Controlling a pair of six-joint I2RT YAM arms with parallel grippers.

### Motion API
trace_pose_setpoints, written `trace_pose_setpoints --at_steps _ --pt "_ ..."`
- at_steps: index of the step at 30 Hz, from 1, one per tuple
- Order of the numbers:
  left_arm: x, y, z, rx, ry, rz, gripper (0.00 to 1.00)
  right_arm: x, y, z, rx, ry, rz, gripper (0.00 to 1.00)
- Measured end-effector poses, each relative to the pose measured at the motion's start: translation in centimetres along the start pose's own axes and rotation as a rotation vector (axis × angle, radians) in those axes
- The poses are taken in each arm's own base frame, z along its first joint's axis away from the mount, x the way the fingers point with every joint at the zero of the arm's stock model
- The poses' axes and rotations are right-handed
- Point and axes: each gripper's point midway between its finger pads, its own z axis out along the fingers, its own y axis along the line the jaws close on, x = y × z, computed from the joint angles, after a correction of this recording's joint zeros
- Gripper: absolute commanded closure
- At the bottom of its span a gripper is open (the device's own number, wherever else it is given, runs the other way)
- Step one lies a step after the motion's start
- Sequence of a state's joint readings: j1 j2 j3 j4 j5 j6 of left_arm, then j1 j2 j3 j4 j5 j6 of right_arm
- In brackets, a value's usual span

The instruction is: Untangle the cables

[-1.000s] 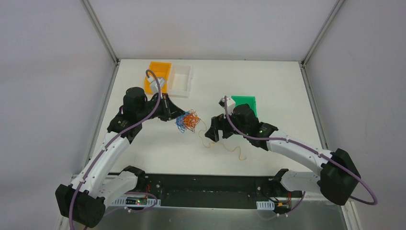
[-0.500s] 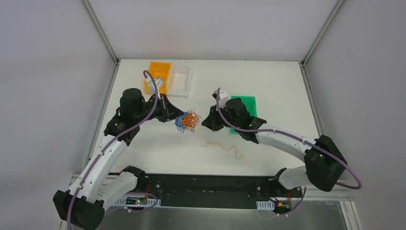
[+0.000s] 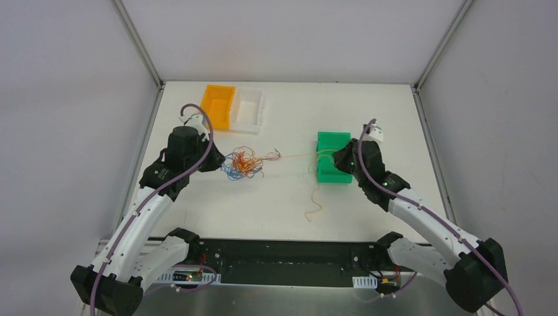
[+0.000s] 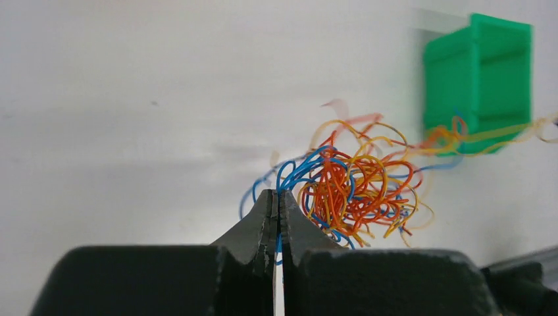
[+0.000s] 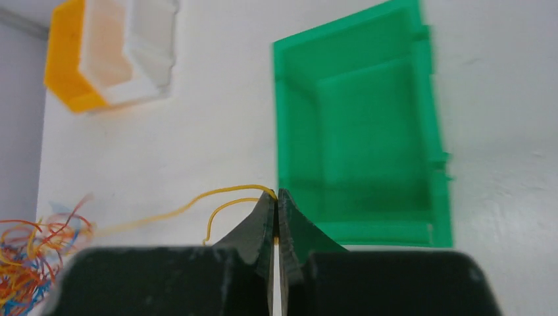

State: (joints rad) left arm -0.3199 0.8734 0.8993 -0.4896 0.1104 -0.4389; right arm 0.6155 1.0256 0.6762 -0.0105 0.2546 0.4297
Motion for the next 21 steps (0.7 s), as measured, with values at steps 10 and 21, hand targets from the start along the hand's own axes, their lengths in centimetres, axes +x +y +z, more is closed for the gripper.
trace_pose_setpoints --at_steps 10,21 --pt "0.1 5.1 -0.6 -0.268 -0.022 0.035 1.0 -0.8 -8.1 -3.4 0.268 -0.093 0.12 1.0" --pt "-1.6 7.7 -2.2 -0.436 -0.057 0.108 1.0 -2.7 -14.4 -6.5 0.548 -0.198 0.207 1.0"
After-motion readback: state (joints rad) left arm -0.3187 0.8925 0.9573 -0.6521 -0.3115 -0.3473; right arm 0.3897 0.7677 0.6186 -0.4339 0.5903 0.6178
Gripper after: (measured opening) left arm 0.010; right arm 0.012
